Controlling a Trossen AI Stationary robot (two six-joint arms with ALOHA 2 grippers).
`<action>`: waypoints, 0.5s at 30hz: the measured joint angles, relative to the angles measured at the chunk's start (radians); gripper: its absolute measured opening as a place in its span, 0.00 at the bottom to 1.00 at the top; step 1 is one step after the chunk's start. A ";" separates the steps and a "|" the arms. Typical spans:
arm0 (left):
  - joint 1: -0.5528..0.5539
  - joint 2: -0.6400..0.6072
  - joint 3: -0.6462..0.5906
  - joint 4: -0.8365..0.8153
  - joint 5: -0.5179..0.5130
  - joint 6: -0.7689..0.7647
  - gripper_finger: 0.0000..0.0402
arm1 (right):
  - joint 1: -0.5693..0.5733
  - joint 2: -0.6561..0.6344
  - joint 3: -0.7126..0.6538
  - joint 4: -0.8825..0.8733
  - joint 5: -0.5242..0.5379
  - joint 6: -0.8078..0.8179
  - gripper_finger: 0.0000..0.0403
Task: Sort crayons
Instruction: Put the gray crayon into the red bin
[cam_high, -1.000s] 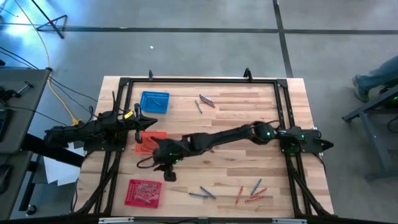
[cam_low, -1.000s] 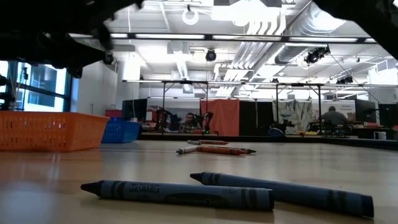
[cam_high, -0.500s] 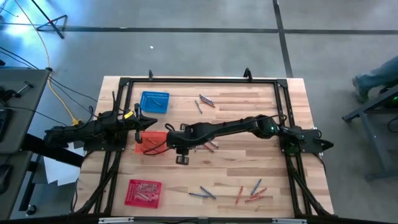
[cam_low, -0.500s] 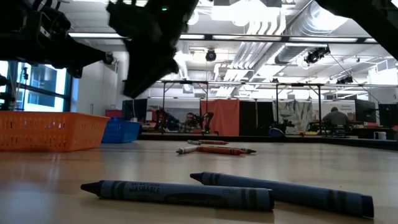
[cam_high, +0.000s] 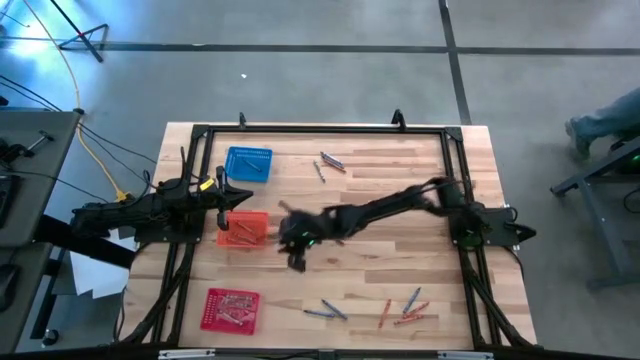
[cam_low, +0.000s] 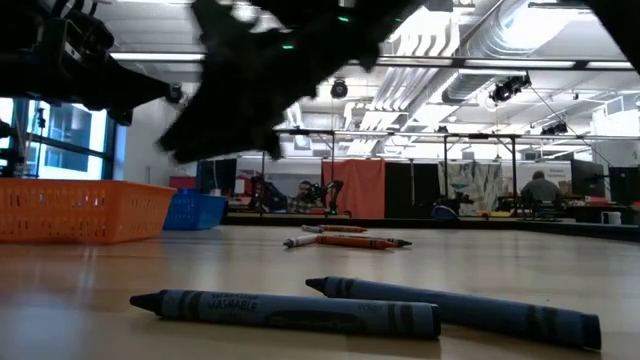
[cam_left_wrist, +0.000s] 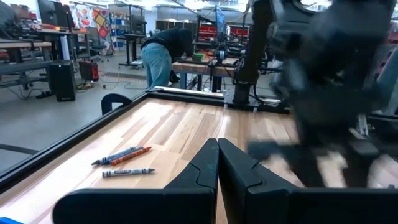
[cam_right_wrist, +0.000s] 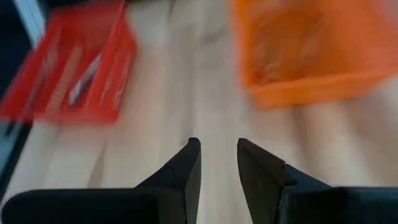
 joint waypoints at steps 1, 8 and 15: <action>0.000 0.000 0.000 -0.001 0.000 0.000 0.00 | -0.010 -0.054 -0.077 0.051 0.015 0.016 0.24; 0.000 0.000 0.000 -0.001 0.002 0.000 0.00 | -0.010 -0.414 -0.485 0.179 0.276 0.110 0.24; 0.000 0.000 0.000 -0.001 0.002 0.000 0.00 | 0.041 -0.671 -0.677 0.039 0.553 0.222 0.24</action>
